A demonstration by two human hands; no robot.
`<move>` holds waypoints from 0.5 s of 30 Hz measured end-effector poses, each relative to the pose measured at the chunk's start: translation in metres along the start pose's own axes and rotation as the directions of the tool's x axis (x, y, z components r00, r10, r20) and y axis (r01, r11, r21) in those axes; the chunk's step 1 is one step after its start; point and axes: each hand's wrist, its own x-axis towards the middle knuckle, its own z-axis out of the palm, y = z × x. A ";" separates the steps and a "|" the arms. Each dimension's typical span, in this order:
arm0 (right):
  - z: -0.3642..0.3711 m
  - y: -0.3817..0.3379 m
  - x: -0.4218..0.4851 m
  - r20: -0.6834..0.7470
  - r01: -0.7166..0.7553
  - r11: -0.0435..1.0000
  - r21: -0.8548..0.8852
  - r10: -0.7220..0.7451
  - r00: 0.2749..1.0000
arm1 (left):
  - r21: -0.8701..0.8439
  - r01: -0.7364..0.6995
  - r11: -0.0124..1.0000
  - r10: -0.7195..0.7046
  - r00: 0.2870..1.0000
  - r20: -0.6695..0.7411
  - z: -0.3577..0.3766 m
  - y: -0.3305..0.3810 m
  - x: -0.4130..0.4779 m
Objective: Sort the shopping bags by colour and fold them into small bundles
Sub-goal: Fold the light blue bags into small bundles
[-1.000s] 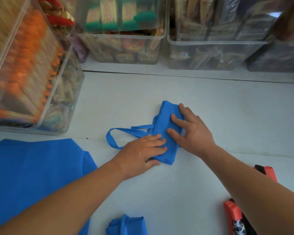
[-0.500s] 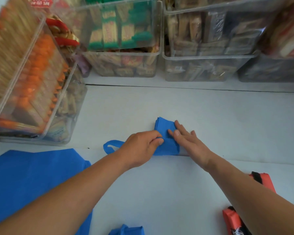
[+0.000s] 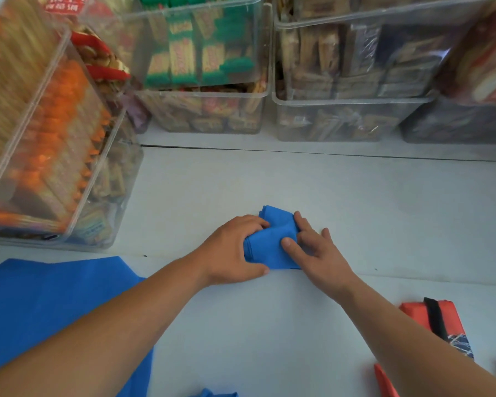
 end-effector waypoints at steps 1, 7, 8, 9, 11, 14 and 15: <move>0.001 0.000 0.001 -0.005 -0.001 1.000 0.011 0.001 1.000 | 0.052 -0.049 0.997 0.050 0.999 -0.008 0.000 -0.004 0.000; 0.003 0.009 0.006 -0.044 -0.031 1.000 0.004 0.031 0.999 | 0.012 0.042 0.999 -0.042 0.999 0.022 -0.004 -0.004 0.019; 0.003 0.007 0.005 -0.047 -0.027 1.000 0.006 0.027 0.999 | 0.007 0.056 0.998 -0.056 0.998 0.020 -0.004 -0.003 0.022; 0.004 0.006 0.006 -0.058 -0.021 1.000 0.022 0.023 0.998 | -0.010 0.071 0.997 -0.071 0.997 0.004 -0.004 -0.003 0.024; 0.007 0.003 0.006 -0.111 -0.010 0.995 0.098 0.021 0.994 | -0.041 0.088 0.995 -0.089 0.995 -0.038 -0.002 -0.002 0.030; 0.012 0.000 0.010 -0.224 -0.013 0.976 0.217 0.063 0.973 | -0.009 0.084 0.996 -0.085 0.995 -0.057 0.004 -0.001 0.044; 0.013 0.000 0.011 -0.240 -0.014 0.980 0.197 0.062 0.969 | 0.007 0.079 0.997 -0.078 0.995 -0.055 0.005 -0.001 0.049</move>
